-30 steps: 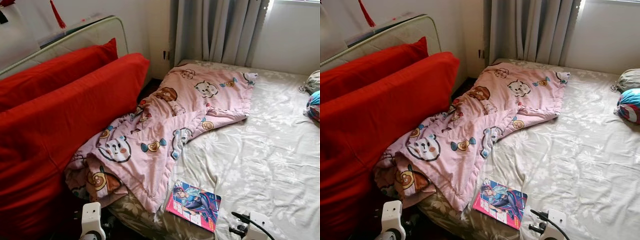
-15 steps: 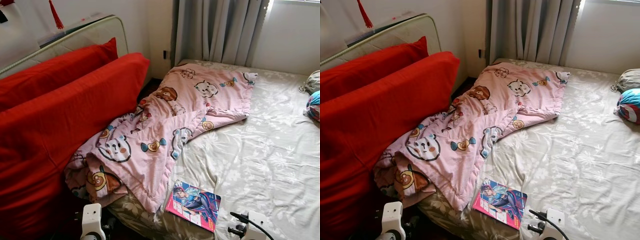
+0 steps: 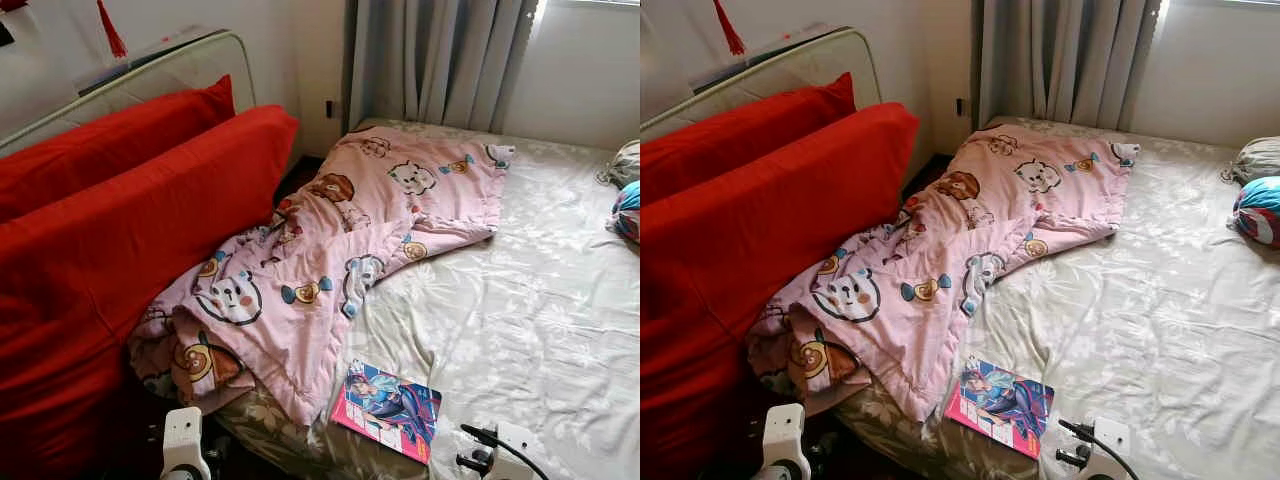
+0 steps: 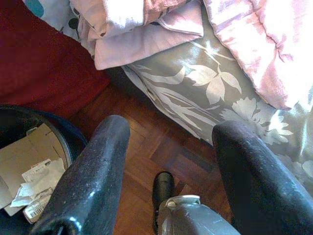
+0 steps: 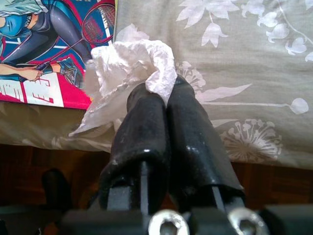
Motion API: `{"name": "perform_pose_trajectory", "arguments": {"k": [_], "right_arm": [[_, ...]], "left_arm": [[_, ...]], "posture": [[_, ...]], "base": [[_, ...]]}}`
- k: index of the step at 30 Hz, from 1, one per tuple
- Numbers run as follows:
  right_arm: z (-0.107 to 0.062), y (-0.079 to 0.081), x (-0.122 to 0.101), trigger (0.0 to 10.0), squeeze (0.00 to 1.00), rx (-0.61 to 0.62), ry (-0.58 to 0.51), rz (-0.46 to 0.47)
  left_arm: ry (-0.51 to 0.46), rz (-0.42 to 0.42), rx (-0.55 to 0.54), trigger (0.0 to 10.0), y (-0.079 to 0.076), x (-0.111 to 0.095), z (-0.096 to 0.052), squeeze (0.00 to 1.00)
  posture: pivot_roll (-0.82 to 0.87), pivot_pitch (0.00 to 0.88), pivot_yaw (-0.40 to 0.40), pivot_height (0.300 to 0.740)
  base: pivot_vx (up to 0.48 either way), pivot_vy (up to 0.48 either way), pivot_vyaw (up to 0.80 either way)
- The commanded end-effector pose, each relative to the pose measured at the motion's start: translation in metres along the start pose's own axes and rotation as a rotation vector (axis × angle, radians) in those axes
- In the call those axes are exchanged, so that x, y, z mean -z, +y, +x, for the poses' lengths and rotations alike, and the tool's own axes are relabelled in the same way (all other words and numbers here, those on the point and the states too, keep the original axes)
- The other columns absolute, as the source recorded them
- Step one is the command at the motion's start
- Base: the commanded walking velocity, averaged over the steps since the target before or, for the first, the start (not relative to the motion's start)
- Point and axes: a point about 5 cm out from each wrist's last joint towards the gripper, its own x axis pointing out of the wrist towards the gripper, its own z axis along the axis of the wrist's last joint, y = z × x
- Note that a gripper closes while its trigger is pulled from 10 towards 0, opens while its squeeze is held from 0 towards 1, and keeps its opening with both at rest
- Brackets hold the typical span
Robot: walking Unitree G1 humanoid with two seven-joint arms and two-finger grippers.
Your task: Clean up the room
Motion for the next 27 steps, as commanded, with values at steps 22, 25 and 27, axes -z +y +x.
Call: {"name": "perform_pose_trajectory", "arguments": {"k": [22,25,27], "right_arm": [[0.0001,0.0003,0.0002,10.0,0.0,-0.015,0.01,-0.034],[0.0,0.0002,0.0007,10.0,0.0,-0.014,0.011,-0.033],[-0.0001,0.0002,0.0012,10.0,0.0,-0.015,0.014,-0.036]], "left_arm": [[0.037,0.0,-0.012,10.0,0.0031,0.0092,-0.0027,0.0],[0.038,0.003,-0.012,10.0,0.0032,0.0096,-0.0029,0.0],[0.039,0.004,-0.011,10.0,0.0032,0.0099,-0.003,0.0]], "posture": [[-0.02,0.0,0.015,0.74],[-0.02,0.0,0.014,0.74],[-0.01,0.0,0.013,0.74]], "base": [[0.0,0.0,0.0],[0.0,0.0,0.0],[0.0,0.0,0.0]]}}
